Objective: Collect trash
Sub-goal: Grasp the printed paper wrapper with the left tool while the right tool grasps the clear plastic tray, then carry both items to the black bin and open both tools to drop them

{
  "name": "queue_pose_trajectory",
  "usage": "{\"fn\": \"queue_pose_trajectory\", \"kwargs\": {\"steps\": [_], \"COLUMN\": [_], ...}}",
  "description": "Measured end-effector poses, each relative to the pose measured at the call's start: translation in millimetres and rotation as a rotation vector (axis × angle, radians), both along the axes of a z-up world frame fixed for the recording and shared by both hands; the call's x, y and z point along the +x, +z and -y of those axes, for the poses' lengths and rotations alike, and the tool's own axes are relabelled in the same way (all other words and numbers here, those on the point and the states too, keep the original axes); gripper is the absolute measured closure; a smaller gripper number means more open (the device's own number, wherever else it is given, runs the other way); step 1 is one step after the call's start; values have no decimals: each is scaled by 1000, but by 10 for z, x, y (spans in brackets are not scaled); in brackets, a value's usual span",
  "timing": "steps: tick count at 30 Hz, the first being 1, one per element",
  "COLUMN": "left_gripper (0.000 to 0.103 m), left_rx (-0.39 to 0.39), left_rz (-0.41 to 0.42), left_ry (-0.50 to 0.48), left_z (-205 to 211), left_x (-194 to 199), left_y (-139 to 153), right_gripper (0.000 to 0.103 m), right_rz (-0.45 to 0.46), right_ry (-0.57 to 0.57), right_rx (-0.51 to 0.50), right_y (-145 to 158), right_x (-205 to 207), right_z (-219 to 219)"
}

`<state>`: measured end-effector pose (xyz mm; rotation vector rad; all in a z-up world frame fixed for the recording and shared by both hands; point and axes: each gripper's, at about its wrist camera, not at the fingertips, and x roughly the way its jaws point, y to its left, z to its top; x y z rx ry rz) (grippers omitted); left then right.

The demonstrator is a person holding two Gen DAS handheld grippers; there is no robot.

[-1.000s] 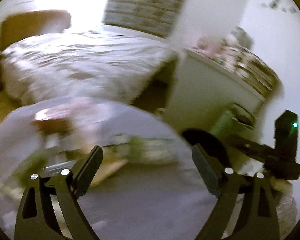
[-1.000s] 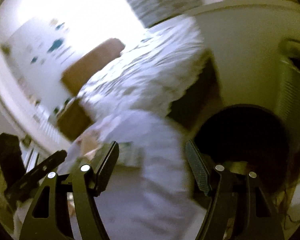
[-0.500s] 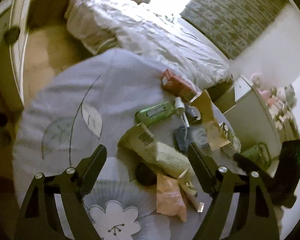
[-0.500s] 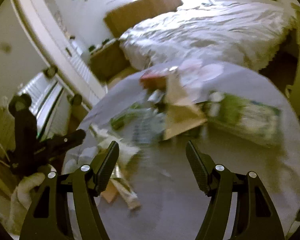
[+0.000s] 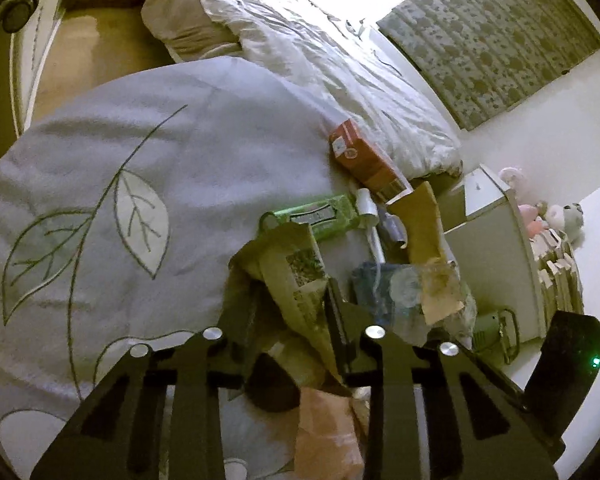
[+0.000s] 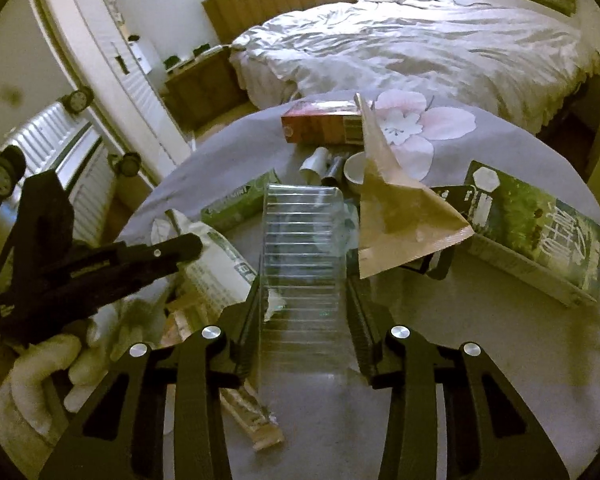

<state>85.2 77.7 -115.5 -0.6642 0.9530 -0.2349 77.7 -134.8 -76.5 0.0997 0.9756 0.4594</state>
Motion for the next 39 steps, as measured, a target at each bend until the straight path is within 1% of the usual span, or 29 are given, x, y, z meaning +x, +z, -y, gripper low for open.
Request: {"fn": "queue_pose_trajectory", "kwargs": {"steps": [3, 5, 7, 10, 15, 20, 23, 28, 34, 39], "left_gripper": [77, 78, 78, 78, 78, 78, 78, 78, 78, 78], "left_rx": [12, 18, 37, 86, 187, 265, 286, 291, 290, 289], "left_rz": [51, 83, 126, 205, 339, 434, 470, 500, 529, 557], "left_ry": [10, 14, 16, 3, -55, -151, -214, -320, -436, -528], "left_z": [6, 16, 45, 148, 484, 955, 1248, 1744, 2344, 2835], "left_x": [-49, -77, -114, -169, -239, -277, -267, -245, -275, -302], "left_y": [123, 215, 370, 657, 1126, 1392, 1480, 1516, 1545, 1566], "right_gripper": [63, 63, 63, 63, 63, 63, 63, 63, 63, 63], "right_rz": [24, 57, 86, 149, 247, 312, 332, 352, 356, 355], "right_ry": [-7, -14, -23, -49, -112, -207, -270, -385, -517, -601], "right_rx": [21, 34, 48, 70, 88, 125, 143, 166, 188, 192], "right_y": [55, 146, 234, 428, 723, 948, 1009, 1041, 977, 914], "right_x": [-41, -91, -123, -195, -298, -412, -487, -649, -872, -990], "right_z": [62, 138, 207, 360, 695, 1207, 1518, 2089, 2723, 3110]}}
